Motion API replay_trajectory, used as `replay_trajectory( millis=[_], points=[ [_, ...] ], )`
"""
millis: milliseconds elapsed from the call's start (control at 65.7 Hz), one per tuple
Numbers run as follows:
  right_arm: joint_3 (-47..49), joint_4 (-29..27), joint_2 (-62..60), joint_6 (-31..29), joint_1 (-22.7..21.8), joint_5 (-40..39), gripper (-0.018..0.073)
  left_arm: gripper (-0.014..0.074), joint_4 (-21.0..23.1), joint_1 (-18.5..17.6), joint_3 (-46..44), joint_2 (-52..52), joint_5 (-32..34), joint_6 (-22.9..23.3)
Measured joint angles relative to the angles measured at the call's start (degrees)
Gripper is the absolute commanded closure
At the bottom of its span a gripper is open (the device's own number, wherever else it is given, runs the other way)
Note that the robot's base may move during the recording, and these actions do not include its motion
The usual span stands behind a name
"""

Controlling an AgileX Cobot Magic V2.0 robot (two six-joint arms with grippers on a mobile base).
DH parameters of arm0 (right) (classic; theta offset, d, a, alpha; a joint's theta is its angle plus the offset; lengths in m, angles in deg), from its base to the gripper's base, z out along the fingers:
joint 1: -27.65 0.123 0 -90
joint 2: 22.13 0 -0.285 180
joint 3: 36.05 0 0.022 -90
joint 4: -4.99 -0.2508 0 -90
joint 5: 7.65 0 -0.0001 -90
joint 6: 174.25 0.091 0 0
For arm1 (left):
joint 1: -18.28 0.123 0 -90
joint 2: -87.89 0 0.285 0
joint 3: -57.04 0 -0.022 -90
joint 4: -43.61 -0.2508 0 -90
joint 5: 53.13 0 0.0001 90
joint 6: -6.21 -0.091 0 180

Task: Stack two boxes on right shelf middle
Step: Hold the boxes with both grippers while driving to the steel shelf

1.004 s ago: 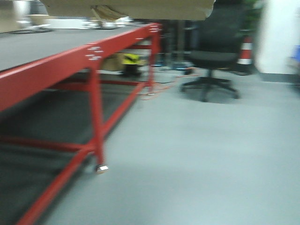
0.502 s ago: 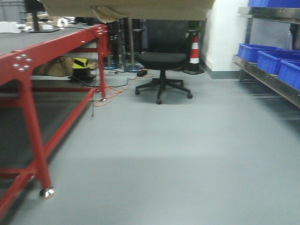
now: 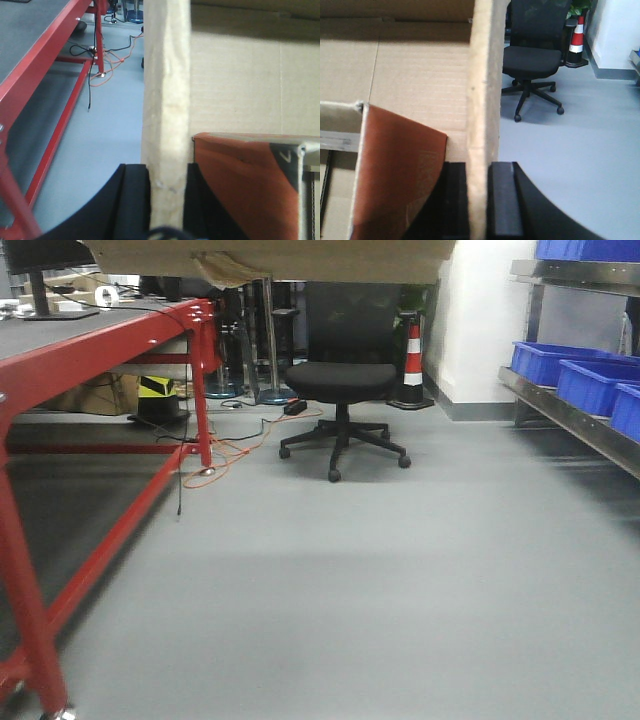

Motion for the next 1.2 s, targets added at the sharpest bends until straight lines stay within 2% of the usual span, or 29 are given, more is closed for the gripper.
replay_trajectory(
  millis=[1202],
  points=[
    [0.0, 0.0, 0.0, 0.0, 0.0, -0.3, 0.0712, 0.0708, -0.1, 0.0, 0.0, 0.0, 0.0, 0.0]
  ],
)
